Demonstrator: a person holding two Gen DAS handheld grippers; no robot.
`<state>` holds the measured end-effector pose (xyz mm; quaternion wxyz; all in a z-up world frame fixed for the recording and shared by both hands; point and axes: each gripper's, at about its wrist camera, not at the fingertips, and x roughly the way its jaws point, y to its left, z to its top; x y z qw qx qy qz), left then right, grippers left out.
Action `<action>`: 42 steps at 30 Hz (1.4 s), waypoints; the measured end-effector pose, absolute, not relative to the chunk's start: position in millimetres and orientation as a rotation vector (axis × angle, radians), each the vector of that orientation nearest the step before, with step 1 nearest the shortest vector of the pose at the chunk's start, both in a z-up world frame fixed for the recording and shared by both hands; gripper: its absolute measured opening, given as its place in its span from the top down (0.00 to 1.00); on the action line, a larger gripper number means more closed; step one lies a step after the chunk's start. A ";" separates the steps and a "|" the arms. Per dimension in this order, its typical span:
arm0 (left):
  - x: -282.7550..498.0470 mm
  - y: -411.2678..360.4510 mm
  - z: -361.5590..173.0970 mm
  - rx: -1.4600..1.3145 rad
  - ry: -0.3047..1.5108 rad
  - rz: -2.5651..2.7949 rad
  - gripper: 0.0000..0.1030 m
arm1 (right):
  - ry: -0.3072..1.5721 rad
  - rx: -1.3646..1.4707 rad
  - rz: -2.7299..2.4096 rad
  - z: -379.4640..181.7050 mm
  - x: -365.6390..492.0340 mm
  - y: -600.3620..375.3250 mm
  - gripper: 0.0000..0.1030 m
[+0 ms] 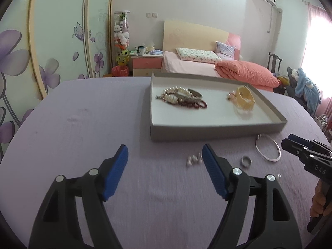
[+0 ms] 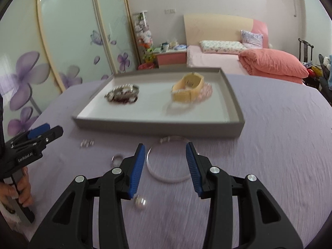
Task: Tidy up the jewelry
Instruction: 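Withdraw both open tools from the tray, then grasp the second pearl earring with the right tool, then grasp the pearl cluster earrings with the left tool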
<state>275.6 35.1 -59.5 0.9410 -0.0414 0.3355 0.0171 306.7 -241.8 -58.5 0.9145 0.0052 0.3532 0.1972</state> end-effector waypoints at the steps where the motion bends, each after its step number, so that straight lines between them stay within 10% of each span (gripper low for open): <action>1: 273.1 34.7 -60.5 -0.084 0.690 0.032 0.30 | 0.735 0.004 0.414 -59.3 304.2 -241.4 0.59; 42: 266.5 20.1 -81.0 -0.054 0.822 0.010 0.30 | 0.871 -0.122 0.374 -82.8 275.8 -214.9 0.86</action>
